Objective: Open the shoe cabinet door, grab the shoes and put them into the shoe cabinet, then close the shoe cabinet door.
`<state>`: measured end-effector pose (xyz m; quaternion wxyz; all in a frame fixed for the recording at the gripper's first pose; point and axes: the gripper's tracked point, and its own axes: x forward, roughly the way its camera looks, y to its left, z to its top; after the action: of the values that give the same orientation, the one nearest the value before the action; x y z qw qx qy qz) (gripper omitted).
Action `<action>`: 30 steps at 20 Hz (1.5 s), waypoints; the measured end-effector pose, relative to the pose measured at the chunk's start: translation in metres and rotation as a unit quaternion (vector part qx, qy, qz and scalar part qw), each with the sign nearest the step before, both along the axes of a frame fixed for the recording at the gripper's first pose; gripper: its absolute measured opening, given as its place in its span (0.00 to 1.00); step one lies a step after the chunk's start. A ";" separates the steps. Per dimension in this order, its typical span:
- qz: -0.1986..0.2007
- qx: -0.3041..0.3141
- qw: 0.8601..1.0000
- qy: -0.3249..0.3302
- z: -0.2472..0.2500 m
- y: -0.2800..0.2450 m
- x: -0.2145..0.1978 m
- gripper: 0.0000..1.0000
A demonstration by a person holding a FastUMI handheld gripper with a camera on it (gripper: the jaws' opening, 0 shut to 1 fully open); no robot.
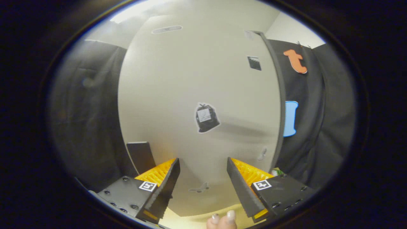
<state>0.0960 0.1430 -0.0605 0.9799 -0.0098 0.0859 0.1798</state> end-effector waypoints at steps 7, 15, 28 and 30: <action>-0.037 0.001 0.999 -0.008 0.000 0.033 0.035 0.94; -0.069 -0.007 0.997 -0.022 -0.002 0.057 0.055 0.94; -0.108 0.002 0.994 -0.034 -0.004 0.073 0.069 0.94; -0.107 0.003 0.994 -0.037 -0.003 0.073 0.068 0.94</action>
<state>0.1637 0.2163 -0.0638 0.9960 -0.0046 0.0497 0.0735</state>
